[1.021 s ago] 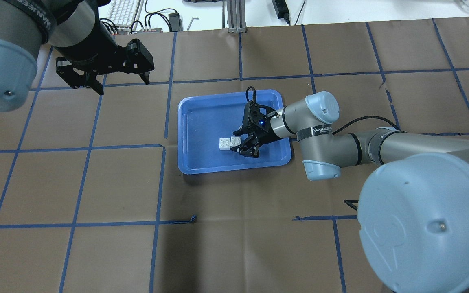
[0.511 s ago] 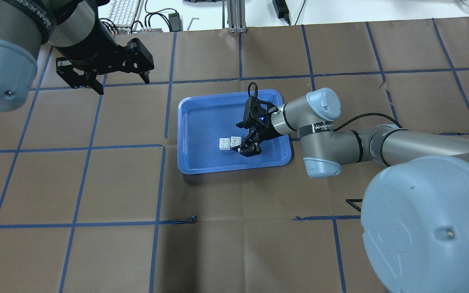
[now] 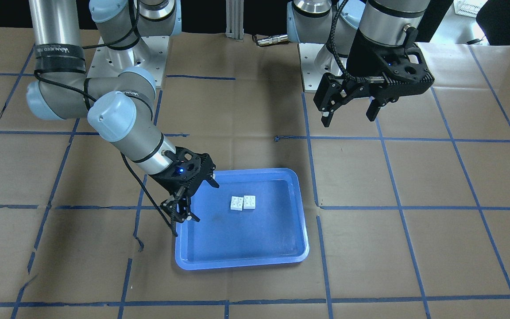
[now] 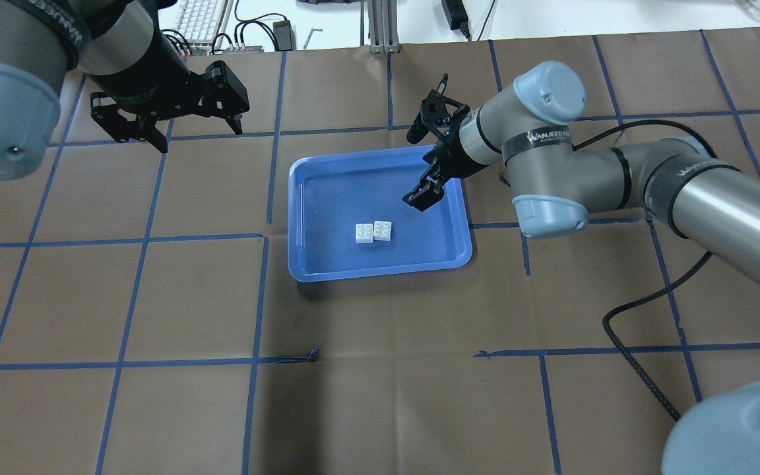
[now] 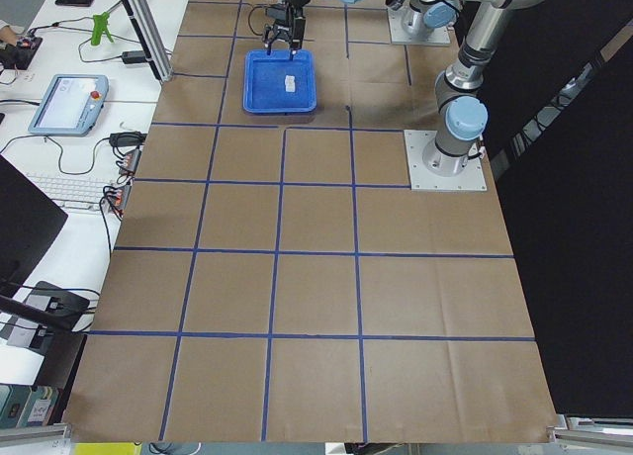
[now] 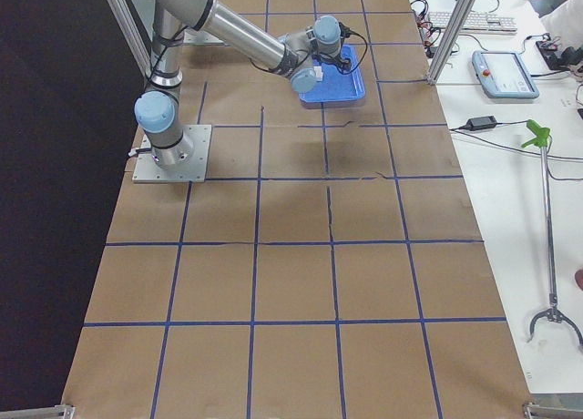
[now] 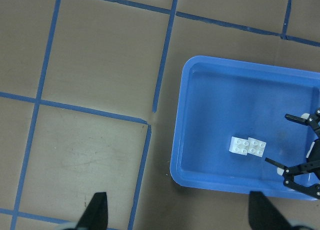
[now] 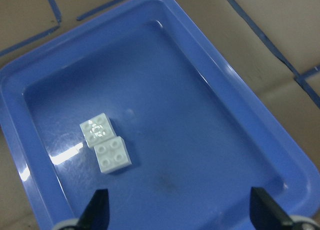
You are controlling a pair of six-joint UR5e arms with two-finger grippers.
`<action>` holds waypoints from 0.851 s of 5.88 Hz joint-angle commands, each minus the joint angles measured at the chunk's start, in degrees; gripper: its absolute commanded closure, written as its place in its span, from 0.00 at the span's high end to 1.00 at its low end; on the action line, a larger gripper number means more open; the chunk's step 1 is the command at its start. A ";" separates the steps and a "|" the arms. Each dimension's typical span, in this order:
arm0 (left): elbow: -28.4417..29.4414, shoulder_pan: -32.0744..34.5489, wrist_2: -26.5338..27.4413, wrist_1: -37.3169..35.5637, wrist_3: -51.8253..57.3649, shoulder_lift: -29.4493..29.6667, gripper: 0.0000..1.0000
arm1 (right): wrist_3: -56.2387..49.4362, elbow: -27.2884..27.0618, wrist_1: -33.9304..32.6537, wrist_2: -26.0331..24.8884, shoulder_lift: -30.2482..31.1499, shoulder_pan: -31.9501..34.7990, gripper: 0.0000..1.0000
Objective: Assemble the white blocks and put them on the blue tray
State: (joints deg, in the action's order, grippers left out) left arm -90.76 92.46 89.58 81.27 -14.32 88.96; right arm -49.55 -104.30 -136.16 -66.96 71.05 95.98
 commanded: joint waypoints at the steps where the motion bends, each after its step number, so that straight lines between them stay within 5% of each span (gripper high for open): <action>1: -0.03 0.00 0.06 0.03 -0.01 -0.10 0.99 | 12.49 8.97 21.70 -13.65 5.56 -0.97 1.00; 3: -0.03 0.00 0.06 0.38 0.08 -0.27 0.99 | 27.48 14.97 39.23 -18.01 10.92 -1.41 1.00; 5: -0.03 0.00 0.06 0.47 0.08 -0.36 0.99 | 41.54 18.06 48.92 -22.86 15.31 -3.41 1.00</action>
State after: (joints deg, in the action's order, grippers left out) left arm -90.79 92.46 89.65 81.55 -14.24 88.69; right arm -15.85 -87.93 -92.30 -88.08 83.88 93.92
